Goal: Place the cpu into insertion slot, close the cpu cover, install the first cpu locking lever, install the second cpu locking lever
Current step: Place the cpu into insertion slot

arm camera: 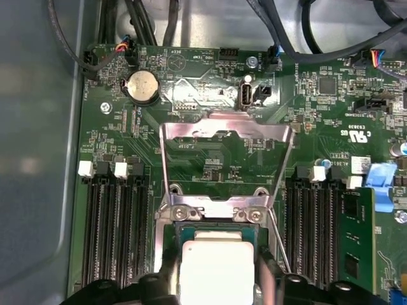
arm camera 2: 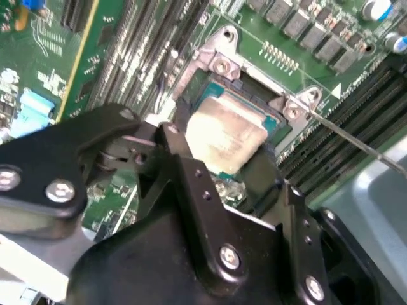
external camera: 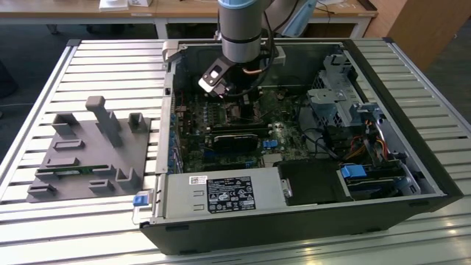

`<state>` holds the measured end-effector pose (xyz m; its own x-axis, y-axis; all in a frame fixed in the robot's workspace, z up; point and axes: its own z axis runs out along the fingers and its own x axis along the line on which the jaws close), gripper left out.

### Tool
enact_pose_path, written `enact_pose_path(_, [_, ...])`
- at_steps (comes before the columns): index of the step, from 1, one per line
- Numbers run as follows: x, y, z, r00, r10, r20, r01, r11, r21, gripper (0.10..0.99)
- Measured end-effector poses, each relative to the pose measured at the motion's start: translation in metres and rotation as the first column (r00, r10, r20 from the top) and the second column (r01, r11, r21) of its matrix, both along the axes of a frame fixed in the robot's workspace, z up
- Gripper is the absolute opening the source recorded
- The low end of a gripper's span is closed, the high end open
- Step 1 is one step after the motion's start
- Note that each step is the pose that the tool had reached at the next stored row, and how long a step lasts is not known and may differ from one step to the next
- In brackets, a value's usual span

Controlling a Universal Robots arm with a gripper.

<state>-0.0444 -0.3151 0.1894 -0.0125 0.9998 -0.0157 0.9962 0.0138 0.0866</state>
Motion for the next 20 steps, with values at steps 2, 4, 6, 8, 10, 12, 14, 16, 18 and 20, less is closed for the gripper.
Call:
enact_pose_path(2, [-0.0002, -0.0003, 0.0005, 1.0000, 0.000, -0.0013, 0.000, 1.0000, -0.002, 0.612])
enact_pose_path(4, [-0.0003, -0.0005, 0.0008, 1.0000, 0.000, -0.0018, 0.000, 1.0000, -0.003, 0.612])
enact_pose_path(6, [-0.0003, -0.0004, 0.0012, 1.0000, 0.000, -0.0019, 0.000, 1.0000, -0.003, 0.612])
enact_pose_path(8, [-0.0004, -0.0003, 0.0020, 1.0000, 0.000, -0.0019, 0.000, 1.0000, -0.001, 0.612])
enact_pose_path(10, [-0.0003, 0.0004, 0.0022, 1.0000, 0.000, -0.0017, 0.000, 1.0000, 0.000, 0.612])
enact_pose_path(12, [-0.0003, 0.0011, 0.0023, 1.0000, 0.000, -0.0019, 0.000, 1.0000, 0.000, 0.612])
enact_pose_path(14, [-0.0003, 0.0015, 0.0023, 1.0000, 0.000, -0.0018, 0.000, 1.0000, 0.001, 0.612])
enact_pose_path(16, [-0.0004, 0.0016, 0.0022, 1.0000, 0.000, -0.0017, 0.000, 1.0000, 0.004, 0.612])
enact_pose_path(18, [-0.0004, 0.0016, 0.0023, 1.0000, 0.000, -0.0019, 0.000, 1.0000, 0.008, 0.612])
enact_pose_path(20, [-0.0004, 0.0016, 0.0025, 1.0000, 0.000, -0.0018, 0.000, 0.9999, 0.010, 0.612])
